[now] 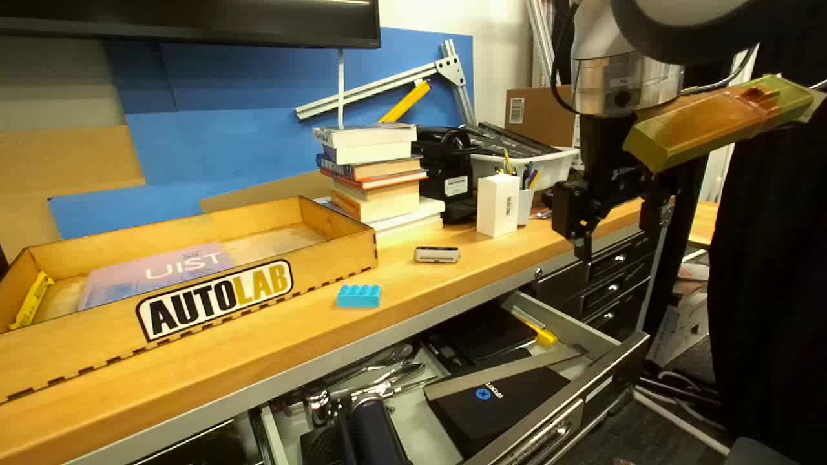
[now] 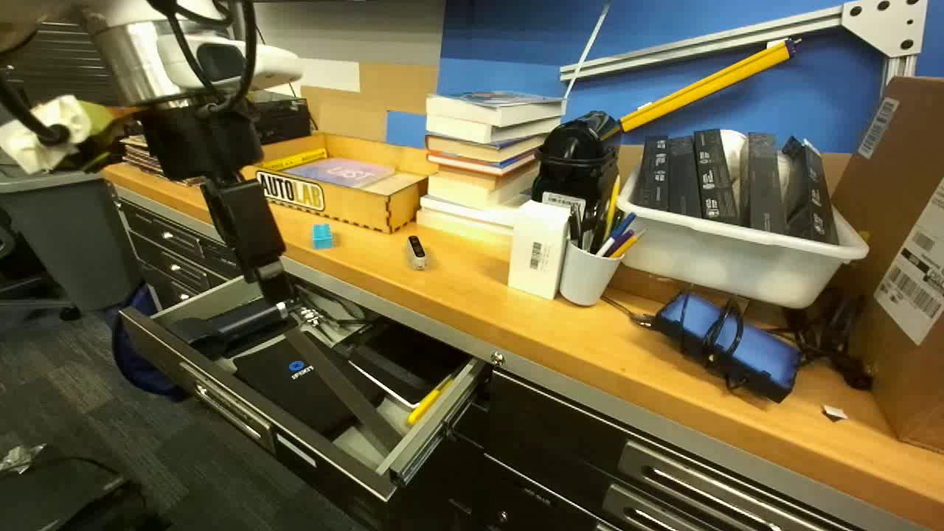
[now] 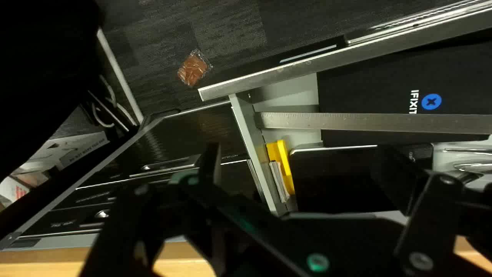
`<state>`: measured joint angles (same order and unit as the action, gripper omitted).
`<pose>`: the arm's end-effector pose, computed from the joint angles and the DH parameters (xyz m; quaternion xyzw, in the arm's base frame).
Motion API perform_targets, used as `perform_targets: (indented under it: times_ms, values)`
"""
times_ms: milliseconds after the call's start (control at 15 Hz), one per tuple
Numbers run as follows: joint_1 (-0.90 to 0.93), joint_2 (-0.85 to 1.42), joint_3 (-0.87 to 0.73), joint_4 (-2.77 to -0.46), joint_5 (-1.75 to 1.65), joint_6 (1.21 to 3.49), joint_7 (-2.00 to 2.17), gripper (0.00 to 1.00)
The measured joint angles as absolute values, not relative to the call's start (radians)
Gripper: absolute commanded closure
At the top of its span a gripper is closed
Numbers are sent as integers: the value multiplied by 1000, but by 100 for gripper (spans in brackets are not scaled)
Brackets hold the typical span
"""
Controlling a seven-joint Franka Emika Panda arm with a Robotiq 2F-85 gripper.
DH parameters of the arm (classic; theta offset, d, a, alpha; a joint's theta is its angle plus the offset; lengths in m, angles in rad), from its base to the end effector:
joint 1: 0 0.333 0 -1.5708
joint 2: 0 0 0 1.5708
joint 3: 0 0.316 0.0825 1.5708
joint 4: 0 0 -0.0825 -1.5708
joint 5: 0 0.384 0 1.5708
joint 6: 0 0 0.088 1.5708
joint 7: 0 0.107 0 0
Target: Put the Lego in the open drawer and then close the drawer
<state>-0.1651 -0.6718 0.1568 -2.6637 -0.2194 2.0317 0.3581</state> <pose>0.3451 -0.0158 0.4464 0.9777 -0.1495 0.0375 0.1430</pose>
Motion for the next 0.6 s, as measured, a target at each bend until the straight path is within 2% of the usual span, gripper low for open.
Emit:
perform_targets:
  times_ms: [600]
  values:
    - [-165,-676,157,-2657,-219,2032,358,0]
